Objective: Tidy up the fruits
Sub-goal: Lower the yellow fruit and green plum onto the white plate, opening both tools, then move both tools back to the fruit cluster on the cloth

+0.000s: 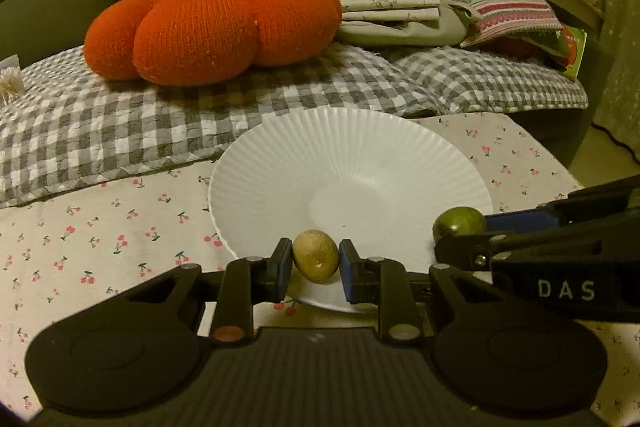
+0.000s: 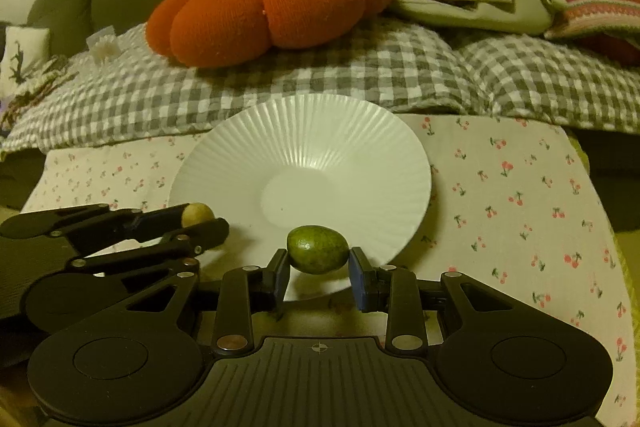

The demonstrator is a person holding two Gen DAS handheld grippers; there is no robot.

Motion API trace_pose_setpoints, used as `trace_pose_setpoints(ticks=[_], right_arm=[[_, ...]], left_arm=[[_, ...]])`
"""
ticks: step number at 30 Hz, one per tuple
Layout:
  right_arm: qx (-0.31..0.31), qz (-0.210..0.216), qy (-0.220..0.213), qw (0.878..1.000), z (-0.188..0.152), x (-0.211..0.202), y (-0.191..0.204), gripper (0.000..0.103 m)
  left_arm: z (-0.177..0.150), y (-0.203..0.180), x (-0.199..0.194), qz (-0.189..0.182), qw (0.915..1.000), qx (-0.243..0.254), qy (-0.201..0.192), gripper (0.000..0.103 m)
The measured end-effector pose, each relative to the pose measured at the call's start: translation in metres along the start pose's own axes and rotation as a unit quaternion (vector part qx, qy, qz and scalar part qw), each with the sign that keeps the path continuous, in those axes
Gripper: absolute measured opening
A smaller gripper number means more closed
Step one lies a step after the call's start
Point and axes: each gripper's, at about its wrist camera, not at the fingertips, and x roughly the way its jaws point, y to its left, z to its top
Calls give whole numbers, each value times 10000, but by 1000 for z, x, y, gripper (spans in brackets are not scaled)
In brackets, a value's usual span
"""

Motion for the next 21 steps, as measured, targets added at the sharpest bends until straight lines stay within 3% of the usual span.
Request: trace_pose_setpoints(ticks=[3, 5, 14, 21], right_arm=[[-56, -40, -19, 10000, -1, 0, 2, 32], [-40, -47, -54, 10000, -1, -3, 1, 36], [181, -57, -363, 9992, 6, -33, -5, 47], [592, -2, -356, 9976, 1, -55, -16, 52]], left_arm=[[1, 1, -3, -24, 10000, -6, -44, 45], [1, 2, -7, 30, 9999, -3, -98, 53], [3, 16, -34, 33, 9992, -393, -34, 54], [-6, 24, -58, 236, 9968, -673, 374, 55]])
